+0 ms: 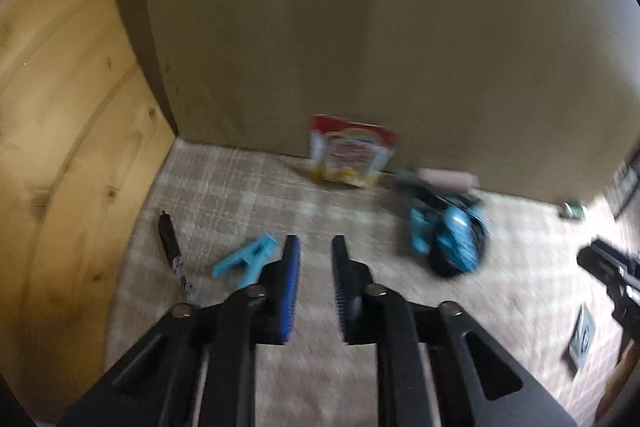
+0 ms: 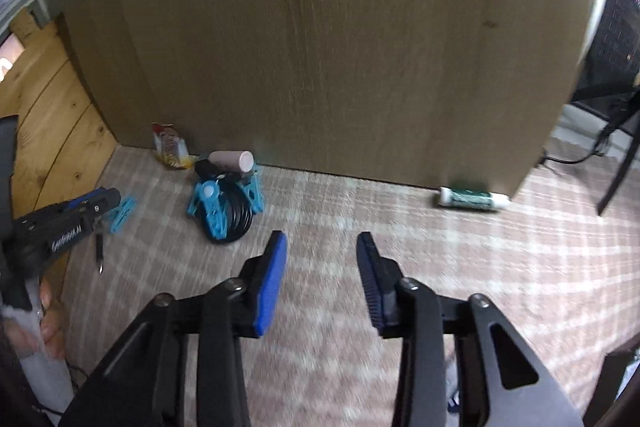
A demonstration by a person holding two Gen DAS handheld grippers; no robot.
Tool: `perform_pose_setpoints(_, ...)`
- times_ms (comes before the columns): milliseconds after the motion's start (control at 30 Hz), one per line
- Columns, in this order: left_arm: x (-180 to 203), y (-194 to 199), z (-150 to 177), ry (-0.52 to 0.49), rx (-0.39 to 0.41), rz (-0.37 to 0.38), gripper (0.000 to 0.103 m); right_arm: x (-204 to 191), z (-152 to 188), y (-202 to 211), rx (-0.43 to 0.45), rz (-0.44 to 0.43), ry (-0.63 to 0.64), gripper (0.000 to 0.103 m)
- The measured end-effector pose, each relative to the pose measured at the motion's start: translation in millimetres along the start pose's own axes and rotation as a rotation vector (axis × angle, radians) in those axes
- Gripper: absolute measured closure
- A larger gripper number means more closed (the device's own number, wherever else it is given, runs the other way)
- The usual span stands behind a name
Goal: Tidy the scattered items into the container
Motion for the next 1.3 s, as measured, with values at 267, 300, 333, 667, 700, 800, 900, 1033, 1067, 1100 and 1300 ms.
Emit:
perform_pose_setpoints(267,-14,-58,-30,0.056,-0.02,-0.028,0.095,-4,-15,-65,-0.06,-0.065,-0.075,0.076)
perform_pose_setpoints(300,-14,-61,-33,0.066,-0.009,-0.028,0.095,-5,-15,-70,-0.064,-0.071,-0.084,0.076)
perform_pose_setpoints(333,-15,-64,-36,0.075,-0.002,-0.031,0.095,-6,-16,-74,-0.066,-0.077,-0.092,0.076)
perform_pose_setpoints(667,-13,-66,-40,0.158,0.042,0.01,0.103,-11,-22,-93,-0.043,-0.103,-0.147,0.076)
perform_pose_setpoints(700,-12,-65,-39,0.17,0.039,0.023,0.103,-13,-22,-94,-0.043,-0.116,-0.153,0.076)
perform_pose_setpoints(800,-11,-64,-36,0.198,0.027,0.045,0.103,-18,-24,-95,-0.04,-0.128,-0.15,0.076)
perform_pose_setpoints(900,0,-61,-29,0.184,0.01,0.088,0.103,-25,-25,-96,-0.037,-0.139,-0.139,0.076)
perform_pose_setpoints(1033,22,-57,-15,0.129,-0.007,0.139,0.103,-32,-25,-98,-0.036,-0.166,-0.145,0.076)
perform_pose_setpoints(1067,28,-56,-11,0.112,-0.018,0.162,0.103,-33,-26,-98,-0.035,-0.169,-0.142,0.076)
perform_pose_setpoints(1100,34,-55,-7,0.1,-0.029,0.18,0.103,-35,-25,-98,-0.036,-0.171,-0.138,0.076)
perform_pose_setpoints(1300,56,-47,13,0.061,-0.07,0.255,0.103,-30,-19,-98,-0.041,-0.17,-0.143,0.085)
Point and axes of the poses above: each gripper's, at about its wrist camera, not at the fingertips, and y roughly against the way its jaws point, x to its right, z to its underside, the point moved 10 cm from there along -y, roughly the way its jaws point, and after that the axes turned 13 degrees about y, right-handed, at the moved point
